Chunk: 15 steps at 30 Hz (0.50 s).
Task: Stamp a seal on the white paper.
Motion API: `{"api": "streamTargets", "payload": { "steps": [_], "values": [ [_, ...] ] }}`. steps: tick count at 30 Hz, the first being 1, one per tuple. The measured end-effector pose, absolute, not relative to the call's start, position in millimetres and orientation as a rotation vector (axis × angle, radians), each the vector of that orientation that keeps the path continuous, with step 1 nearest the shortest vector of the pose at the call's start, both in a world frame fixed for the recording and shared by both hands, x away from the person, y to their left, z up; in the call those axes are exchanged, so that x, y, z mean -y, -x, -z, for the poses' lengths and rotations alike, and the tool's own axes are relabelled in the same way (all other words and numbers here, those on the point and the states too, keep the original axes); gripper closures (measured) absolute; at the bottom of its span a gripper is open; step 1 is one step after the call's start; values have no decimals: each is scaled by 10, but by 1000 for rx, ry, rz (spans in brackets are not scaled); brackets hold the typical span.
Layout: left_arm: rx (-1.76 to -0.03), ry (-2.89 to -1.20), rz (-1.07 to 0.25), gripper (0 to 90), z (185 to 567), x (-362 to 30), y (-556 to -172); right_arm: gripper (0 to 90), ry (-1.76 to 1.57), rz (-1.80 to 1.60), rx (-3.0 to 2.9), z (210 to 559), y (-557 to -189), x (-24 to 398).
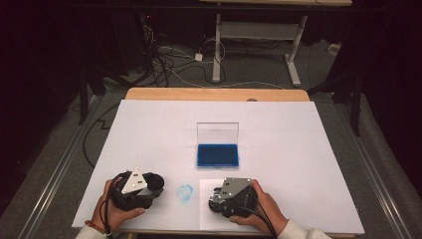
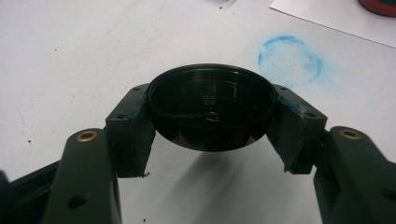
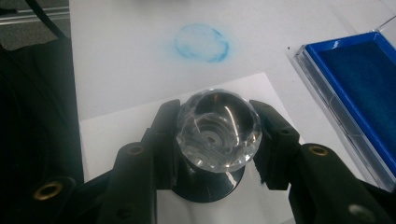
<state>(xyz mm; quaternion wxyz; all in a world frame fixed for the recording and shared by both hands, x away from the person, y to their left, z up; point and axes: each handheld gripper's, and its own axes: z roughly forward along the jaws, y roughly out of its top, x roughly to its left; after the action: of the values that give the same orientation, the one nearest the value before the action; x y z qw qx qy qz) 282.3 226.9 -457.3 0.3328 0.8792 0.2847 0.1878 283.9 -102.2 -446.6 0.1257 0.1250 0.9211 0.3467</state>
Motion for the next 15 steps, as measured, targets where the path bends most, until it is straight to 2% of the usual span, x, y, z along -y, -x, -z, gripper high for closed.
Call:
{"api": "streamTargets", "payload": {
  "steps": [15],
  "values": [
    [-738,-2303,-491,367,4584,-2253,-2826,570,-366,-1006,-2674,4471,-2836,1003]
  ]
}}
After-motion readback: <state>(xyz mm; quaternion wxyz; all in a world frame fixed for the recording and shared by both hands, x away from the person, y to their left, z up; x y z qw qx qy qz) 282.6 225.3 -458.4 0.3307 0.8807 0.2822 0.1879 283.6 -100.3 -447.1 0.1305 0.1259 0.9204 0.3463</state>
